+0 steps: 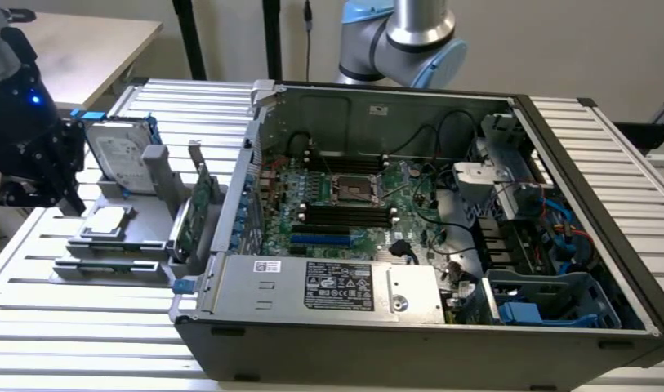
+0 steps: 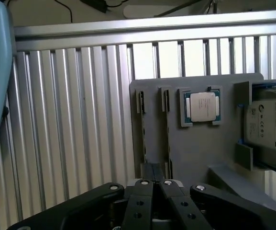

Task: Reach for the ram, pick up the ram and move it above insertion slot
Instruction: 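Pick up the ram and move it above insertion slot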

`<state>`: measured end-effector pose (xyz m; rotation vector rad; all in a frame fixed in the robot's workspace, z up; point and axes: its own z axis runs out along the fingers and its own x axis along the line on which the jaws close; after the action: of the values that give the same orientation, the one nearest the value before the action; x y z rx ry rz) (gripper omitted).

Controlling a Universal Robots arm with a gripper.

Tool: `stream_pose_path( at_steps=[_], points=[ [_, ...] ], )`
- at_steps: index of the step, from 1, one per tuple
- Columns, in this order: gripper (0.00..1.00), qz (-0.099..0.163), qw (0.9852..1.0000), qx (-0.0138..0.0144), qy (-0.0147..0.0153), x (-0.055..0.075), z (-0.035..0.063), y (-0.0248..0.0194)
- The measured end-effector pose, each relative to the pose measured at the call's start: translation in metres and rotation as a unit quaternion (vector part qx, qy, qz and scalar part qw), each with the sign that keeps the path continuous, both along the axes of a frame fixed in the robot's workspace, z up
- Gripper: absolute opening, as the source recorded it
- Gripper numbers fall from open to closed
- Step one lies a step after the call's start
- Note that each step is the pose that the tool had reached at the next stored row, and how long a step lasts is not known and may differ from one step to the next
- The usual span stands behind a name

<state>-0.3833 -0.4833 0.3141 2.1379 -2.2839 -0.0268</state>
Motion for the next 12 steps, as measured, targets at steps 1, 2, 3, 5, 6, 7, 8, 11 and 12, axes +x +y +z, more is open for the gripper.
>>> stream_pose_path(
  at_steps=[1, 2, 3, 5, 6, 7, 8, 11, 12],
  points=[
    [0.11, 0.002, 1.0000, 0.0000, 0.0000, 0.0001, -0.0004, 0.0008],
    [0.11, 0.005, 1.0000, 0.0000, 0.0000, 0.0003, -0.0004, 0.0010],
    [0.12, 0.005, 1.0000, 0.0000, 0.0000, 0.0003, -0.0004, 0.0010],
    [0.24, 0.005, 1.0000, 0.0000, -0.0001, 0.0004, -0.0005, 0.0010],
    [0.24, 0.005, 1.0000, 0.0001, -0.0002, 0.0005, -0.0007, 0.0010],
    [0.30, 0.006, 1.0000, 0.0001, -0.0001, 0.0008, -0.0009, 0.0011],
    [0.36, 0.007, 1.0000, 0.0001, -0.0002, 0.0010, -0.0017, 0.0012],
    [0.42, 0.012, 0.9999, -0.0001, -0.0001, 0.0012, -0.0069, 0.0026],
    [0.42, 0.014, 0.9999, -0.0002, 0.0000, 0.0011, -0.0086, 0.0032]
  ],
)
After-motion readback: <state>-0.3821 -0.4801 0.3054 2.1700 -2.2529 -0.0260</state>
